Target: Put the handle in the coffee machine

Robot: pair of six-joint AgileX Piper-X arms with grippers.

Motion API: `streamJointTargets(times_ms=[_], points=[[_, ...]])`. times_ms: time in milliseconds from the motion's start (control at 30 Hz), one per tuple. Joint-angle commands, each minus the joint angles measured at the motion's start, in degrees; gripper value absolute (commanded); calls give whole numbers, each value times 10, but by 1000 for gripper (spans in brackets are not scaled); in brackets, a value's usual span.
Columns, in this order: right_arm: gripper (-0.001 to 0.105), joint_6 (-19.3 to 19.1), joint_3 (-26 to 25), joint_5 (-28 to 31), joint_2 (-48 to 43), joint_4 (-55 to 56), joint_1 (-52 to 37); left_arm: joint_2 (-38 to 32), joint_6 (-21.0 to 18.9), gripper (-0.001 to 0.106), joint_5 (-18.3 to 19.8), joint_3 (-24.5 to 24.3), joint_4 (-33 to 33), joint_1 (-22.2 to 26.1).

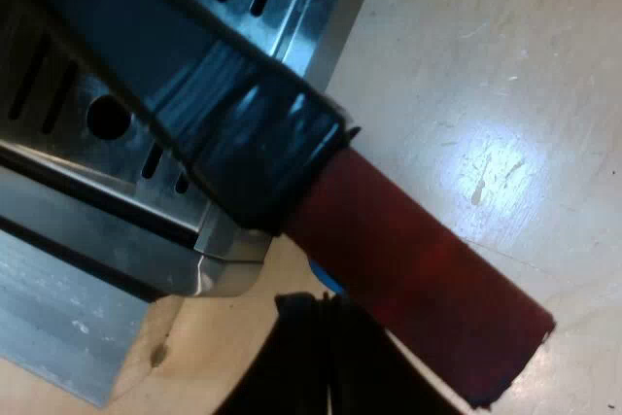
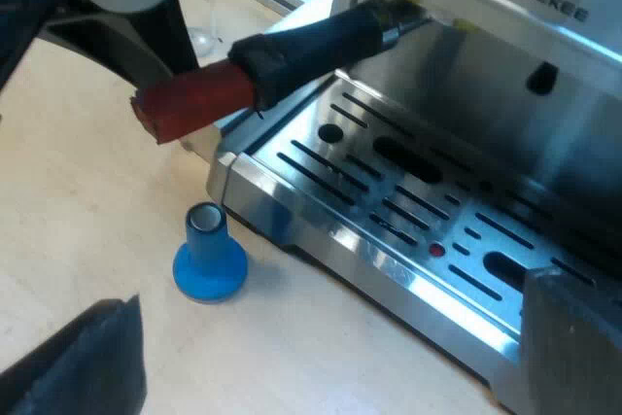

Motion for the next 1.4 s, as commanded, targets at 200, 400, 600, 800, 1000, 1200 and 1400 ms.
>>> streamJointTargets(times_ms=[200, 400, 600, 800, 1000, 1200, 1400], points=[[79, 2, -2, 36, -21, 6, 1, -2, -10, 1, 69, -2, -48, -58], [79, 2, -2, 50, -35, 18, 1, -2, -10, 1, 71, -2, -69, -93], [79, 2, -2, 53, -49, 27, 1, -2, -34, 1, 91, -2, -105, -107], [79, 2, -2, 53, -49, 27, 1, -1, -46, 1, 118, -3, -136, -107], [79, 2, -2, 53, -49, 27, 1, 5, -72, 1, 132, -7, -161, -109], [79, 2, -2, 53, -49, 27, 1, 10, -104, 1, 172, -11, -181, -109], [79, 2, -2, 53, -49, 27, 1, 10, -93, 1, 142, -11, -161, -109]])
